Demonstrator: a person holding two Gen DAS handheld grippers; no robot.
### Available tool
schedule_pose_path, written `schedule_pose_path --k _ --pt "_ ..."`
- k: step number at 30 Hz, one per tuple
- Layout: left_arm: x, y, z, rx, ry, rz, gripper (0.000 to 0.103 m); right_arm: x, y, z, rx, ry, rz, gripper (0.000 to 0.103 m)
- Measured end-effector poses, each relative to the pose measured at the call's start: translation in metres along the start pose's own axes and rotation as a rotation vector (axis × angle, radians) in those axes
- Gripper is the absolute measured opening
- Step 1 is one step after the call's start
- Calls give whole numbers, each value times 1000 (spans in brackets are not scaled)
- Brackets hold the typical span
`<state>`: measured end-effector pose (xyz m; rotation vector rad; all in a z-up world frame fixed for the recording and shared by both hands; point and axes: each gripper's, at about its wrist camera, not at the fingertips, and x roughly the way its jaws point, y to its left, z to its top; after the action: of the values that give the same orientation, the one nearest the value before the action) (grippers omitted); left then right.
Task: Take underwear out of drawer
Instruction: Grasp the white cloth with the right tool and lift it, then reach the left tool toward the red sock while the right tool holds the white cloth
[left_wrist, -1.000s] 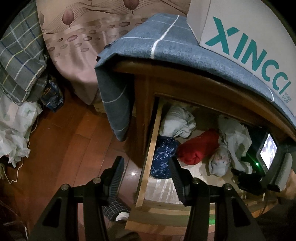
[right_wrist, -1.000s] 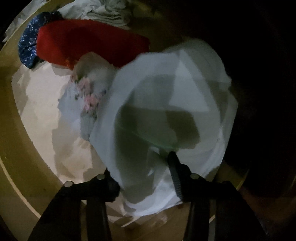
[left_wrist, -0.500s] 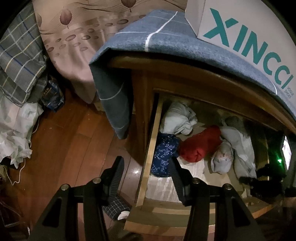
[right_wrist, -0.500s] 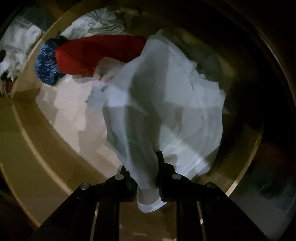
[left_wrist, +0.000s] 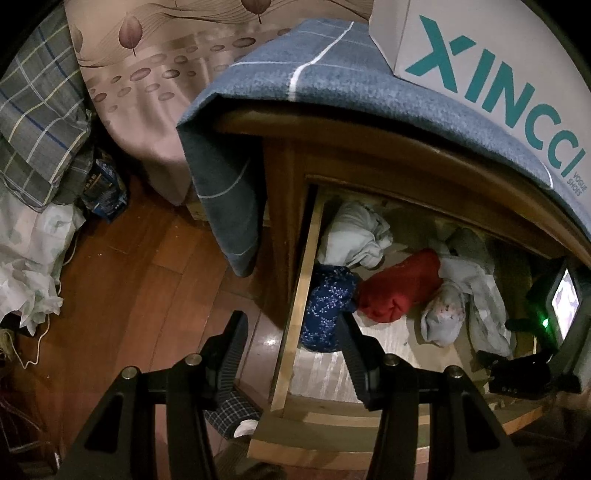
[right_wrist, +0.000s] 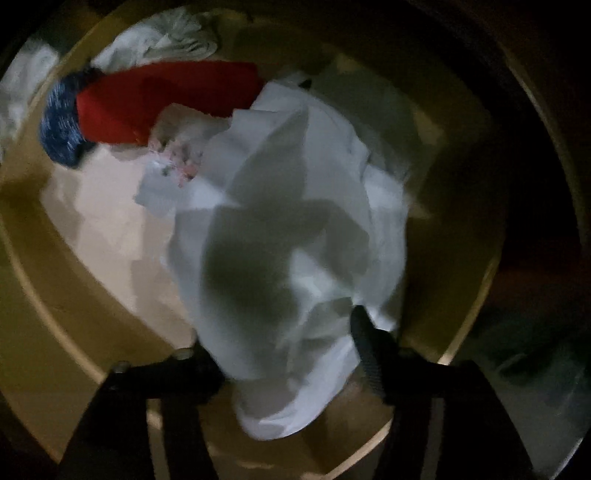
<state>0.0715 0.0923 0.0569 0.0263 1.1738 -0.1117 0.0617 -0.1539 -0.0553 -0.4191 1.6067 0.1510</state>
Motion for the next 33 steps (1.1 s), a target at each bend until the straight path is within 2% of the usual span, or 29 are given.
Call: schedule_pose_path --k 3,10,14,16,17,18,22,27,28,30,33 --pt "1 -2 0 4 6 -5 52 9 15 -8 -39 -5 -60 67" --pt "2 -5 -1 28 5 2 52 17 37 13 -41 -2 -114 67" --pt "4 -4 -2 22 13 3 52 34 43 17 -49 30 -132 59" --pt "4 -4 -2 26 14 5 52 33 40 16 -36 19 -113 55" --pt "4 -4 -2 27 15 7 52 30 40 13 -30 13 -101 49" --pt "5 -4 -2 29 17 10 52 33 34 16 -33 11 -100 36" --pt "7 -7 -2 39 19 20 52 30 38 19 -21 23 -82 23" --pt "9 -10 -4 57 23 36 52 11 34 15 -3 25 -35 16" --pt "10 -11 -4 61 24 38 52 8 35 13 6 29 -10 16" --pt "10 -12 -5 66 27 31 52 1 3 -3 26 26 34 15" --pt "11 -17 -7 83 29 32 52 -6 -3 -10 100 14 120 15"
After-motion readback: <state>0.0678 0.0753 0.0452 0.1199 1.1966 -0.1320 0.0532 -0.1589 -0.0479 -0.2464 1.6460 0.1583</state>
